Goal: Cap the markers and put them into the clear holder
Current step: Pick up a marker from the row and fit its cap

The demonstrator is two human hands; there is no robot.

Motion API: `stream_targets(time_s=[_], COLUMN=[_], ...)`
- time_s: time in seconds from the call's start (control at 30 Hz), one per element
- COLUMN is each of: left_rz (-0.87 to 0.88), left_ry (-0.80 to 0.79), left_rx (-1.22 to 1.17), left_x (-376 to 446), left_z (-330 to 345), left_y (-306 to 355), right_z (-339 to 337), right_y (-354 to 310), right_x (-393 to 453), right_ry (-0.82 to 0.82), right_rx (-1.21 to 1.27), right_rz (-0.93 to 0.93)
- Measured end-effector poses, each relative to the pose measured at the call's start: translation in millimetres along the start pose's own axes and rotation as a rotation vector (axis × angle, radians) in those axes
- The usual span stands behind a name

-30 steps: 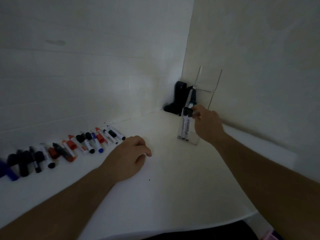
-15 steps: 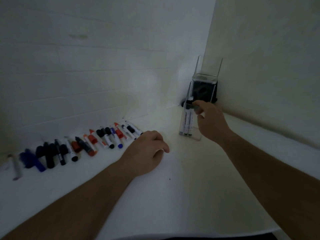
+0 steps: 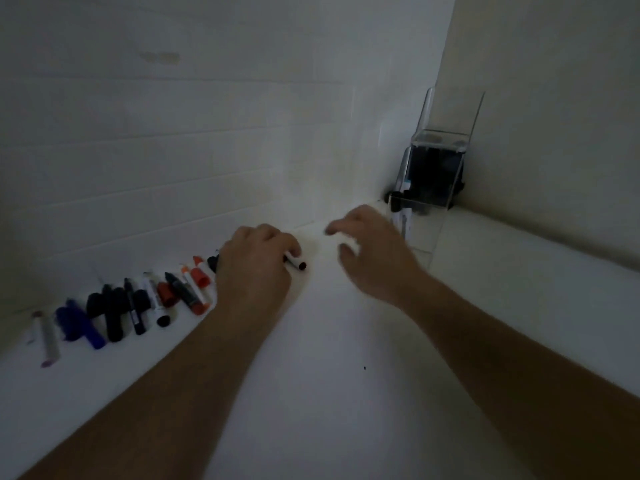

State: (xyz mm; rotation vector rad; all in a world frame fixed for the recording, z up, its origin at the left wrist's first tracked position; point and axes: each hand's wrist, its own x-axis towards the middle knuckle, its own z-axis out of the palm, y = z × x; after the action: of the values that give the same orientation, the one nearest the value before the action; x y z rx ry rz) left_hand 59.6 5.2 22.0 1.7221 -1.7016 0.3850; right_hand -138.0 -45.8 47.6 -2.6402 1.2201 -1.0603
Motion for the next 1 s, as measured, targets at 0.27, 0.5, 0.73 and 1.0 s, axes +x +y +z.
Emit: stream_targets(time_s=[0.27,0.5,0.73,1.0], left_rz=[-0.001,-0.044,-0.079,-0.234], left_ry=[0.049,-0.023,-0.054,-0.106], left_rx=[0.134,0.064,0.019,-0.039], left_x=[0,0,-4,7], left_z=[4,9,6,-2], left_y=[-12,-11,-12,-14], right_z=[80,55,23,22], right_y=[-4,8,22,37], right_x=[30,11,-30,-29], right_ry=[-0.26,-0.279,-0.096,-0.062], right_rx=[0.085,-0.237,0.197,0.357], right_rz=[0.06,0.141,0.315,0.256])
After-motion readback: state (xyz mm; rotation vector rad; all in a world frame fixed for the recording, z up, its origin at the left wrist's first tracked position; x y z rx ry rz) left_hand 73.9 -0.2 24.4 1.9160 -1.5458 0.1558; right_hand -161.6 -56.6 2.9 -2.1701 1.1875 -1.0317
